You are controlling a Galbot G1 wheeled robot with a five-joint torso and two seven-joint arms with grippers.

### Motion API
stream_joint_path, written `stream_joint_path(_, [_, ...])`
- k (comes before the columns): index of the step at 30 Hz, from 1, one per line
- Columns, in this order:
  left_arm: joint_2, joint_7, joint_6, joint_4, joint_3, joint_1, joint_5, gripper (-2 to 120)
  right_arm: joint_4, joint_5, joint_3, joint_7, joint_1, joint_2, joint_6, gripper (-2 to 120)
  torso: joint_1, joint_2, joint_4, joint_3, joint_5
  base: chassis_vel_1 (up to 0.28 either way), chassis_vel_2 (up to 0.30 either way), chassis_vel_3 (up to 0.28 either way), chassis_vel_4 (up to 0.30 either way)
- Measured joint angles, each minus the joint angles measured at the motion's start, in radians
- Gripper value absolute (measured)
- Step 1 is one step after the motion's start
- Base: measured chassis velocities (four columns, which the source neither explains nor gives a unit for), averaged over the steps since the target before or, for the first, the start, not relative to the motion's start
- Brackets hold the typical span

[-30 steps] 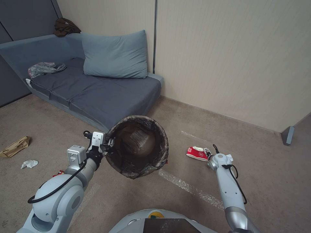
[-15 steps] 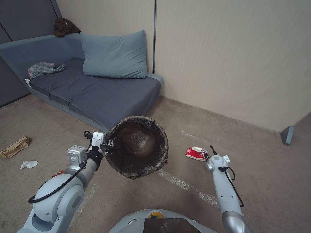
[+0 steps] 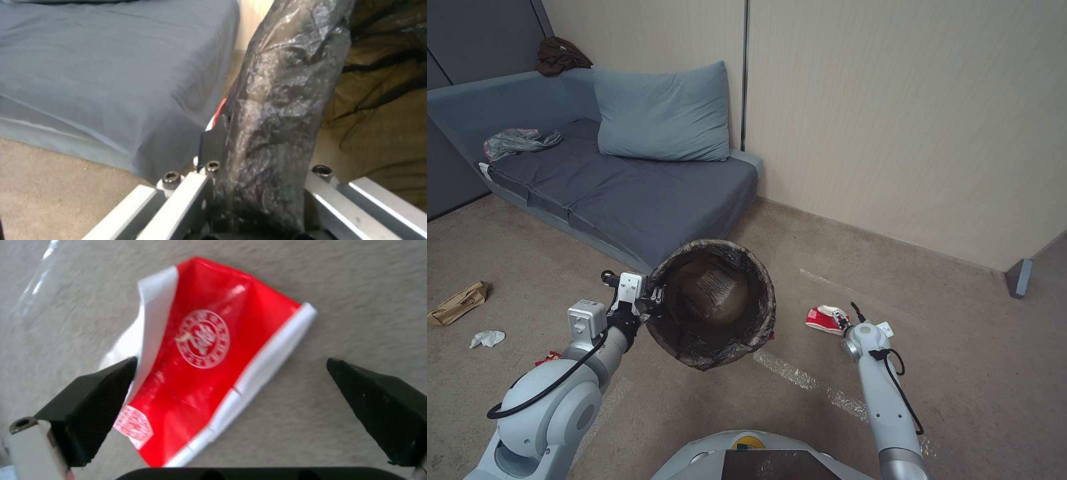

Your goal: Pick up the trash bin, then pick up the garbage from the floor and place it into the trash bin.

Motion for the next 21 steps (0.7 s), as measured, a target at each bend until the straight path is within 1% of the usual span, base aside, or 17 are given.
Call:
stream_joint_path(2, [0.0,0.0,0.0,0.0,0.0,0.0,0.0,0,0.0,-0.012,-0.007,0.001,0.012,0.004,-0.003,100,0.0,0.0,0.0001,0.0,-0.0006,0.0,0.0,0.0,0.0])
stream_joint_path(21, [-0.003,0.004,0.0,0.004,0.001,0.003,0.006,0,0.009,-0.029,-0.017,0.009,0.025,0.029,-0.01,100,0.0,0.0,-0.0003,0.0,-0.0006,0.0,0.0,0.0,0.0])
